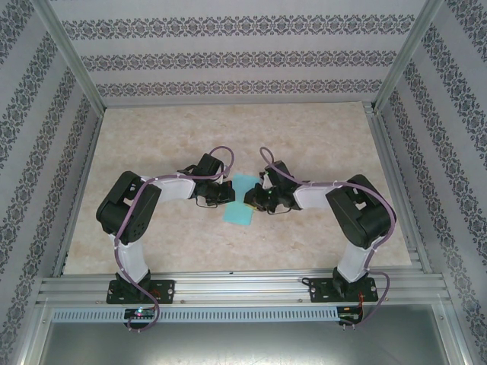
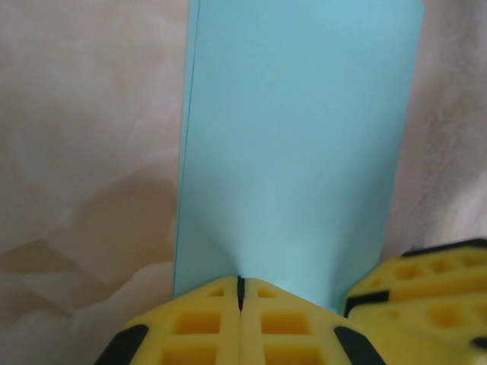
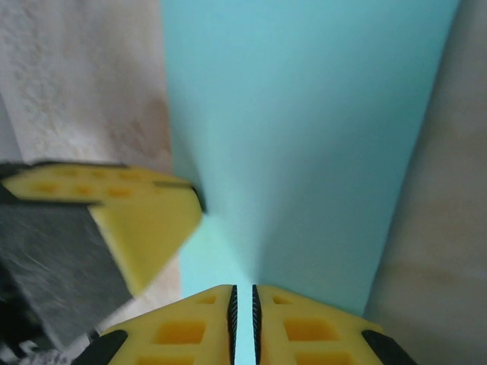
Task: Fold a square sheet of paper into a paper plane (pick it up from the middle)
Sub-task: Fold the square sheet of paper in half at the center of the table.
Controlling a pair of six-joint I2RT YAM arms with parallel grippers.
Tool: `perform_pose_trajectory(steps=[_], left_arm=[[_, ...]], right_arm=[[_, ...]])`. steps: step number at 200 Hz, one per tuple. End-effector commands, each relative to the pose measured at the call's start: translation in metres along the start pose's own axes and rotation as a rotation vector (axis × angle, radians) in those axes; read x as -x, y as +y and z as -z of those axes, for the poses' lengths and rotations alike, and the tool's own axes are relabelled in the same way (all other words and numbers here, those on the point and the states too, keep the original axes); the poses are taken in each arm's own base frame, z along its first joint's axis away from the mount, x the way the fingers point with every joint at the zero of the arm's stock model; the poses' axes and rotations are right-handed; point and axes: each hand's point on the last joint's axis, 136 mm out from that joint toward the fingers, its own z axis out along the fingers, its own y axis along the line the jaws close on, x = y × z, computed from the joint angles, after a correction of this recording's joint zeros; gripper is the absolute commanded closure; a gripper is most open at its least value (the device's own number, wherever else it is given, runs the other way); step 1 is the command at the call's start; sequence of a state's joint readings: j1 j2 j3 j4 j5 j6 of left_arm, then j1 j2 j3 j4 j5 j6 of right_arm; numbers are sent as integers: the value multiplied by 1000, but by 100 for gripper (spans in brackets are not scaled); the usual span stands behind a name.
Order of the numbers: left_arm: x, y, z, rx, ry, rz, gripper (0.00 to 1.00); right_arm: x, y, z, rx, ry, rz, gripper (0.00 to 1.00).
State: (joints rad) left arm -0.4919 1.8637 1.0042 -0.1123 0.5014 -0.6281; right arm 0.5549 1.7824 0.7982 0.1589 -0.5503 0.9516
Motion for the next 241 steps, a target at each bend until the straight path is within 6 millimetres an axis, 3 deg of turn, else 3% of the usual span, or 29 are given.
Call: perform_pose_trajectory(steps=[1,25,39,92,117,169,203,222,241], left_arm=[[-32,24,-9,91,109,24,100],[-32,24,-8,90,108,22,100],[-32,25,-8,91,109,23,100],[-32,24,-7,91,105,22,100],[-32,24,-8,88,105,25,100],[-32,24,-9,88,106,28,100],[-32,25,-8,95,109,22,100],[-33,26,-8,97,111,21,100],[-33,26,-9,98,111,22,100]], right_arm=[[-9,-1,2,3,-3,3,84],[-22,-30,-3,-69,14,-21,85],[-25,-35,-4,-70,21,-21,84],[-32,14,17,46,16,78,83],[-44,19,17,54,37,93,82],[-66,-11,-9,-6,88,50,83],[-78,-33,-12,-54,116,21,83],[-71,-22,-3,-43,93,39,83],[-47,-1,15,-30,24,86,82]])
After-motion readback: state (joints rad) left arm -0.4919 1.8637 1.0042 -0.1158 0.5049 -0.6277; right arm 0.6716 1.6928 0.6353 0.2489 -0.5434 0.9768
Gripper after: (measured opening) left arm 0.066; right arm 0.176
